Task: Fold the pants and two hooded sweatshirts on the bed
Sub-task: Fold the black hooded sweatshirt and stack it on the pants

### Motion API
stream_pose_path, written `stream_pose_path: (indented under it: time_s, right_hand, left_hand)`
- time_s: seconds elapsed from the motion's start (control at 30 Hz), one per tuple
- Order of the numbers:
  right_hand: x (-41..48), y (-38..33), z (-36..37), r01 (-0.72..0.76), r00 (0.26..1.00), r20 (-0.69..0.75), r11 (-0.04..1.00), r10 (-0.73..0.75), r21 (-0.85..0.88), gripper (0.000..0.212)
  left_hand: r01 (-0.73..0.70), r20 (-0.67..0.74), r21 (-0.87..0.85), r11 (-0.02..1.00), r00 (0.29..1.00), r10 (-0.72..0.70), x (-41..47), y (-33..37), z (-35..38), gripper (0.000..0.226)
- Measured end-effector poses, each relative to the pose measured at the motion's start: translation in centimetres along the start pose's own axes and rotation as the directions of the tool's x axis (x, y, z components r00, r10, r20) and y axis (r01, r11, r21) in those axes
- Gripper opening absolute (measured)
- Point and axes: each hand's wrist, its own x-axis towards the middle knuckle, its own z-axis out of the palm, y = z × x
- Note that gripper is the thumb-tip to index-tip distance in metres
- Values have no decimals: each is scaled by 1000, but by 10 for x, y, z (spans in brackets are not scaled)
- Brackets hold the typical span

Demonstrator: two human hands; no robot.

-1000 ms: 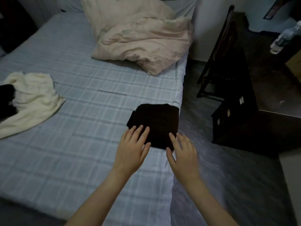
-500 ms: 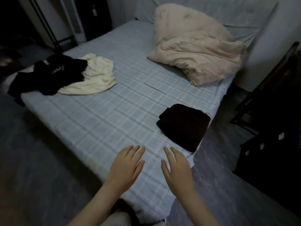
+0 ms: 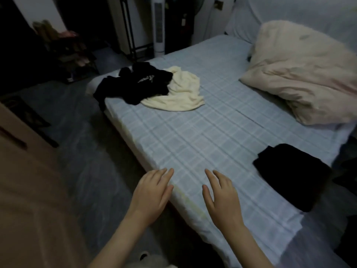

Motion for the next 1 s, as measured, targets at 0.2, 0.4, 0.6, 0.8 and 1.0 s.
stream_pose_path:
  time_s: [0.2, 0.4, 0.6, 0.8, 1.0]
  right_hand:
    - [53, -105, 68, 131, 991, 42, 991, -130, -2, 50]
    - [113, -151, 111, 204, 973, 139, 972, -186, -121, 53]
    - [197, -165, 161, 148, 964, 238, 984, -121, -102, 53]
    - [332, -185, 205, 119, 965, 240, 992, -105, -44, 52]
    - [462, -201, 213, 116, 984, 141, 993, -111, -25, 50]
  left_hand:
    - [143, 28, 72, 987, 989, -145, -14, -129, -73, 54]
    - [222, 46, 36, 974, 974, -224, 4, -201, -88, 56]
    - [311, 148, -5, 950, 940, -307, 53, -269, -63, 59]
    - [337, 164, 42, 941, 926, -339, 164, -350, -80, 67]
    - [238, 67, 30, 971, 969, -239, 301, -411, -117, 58]
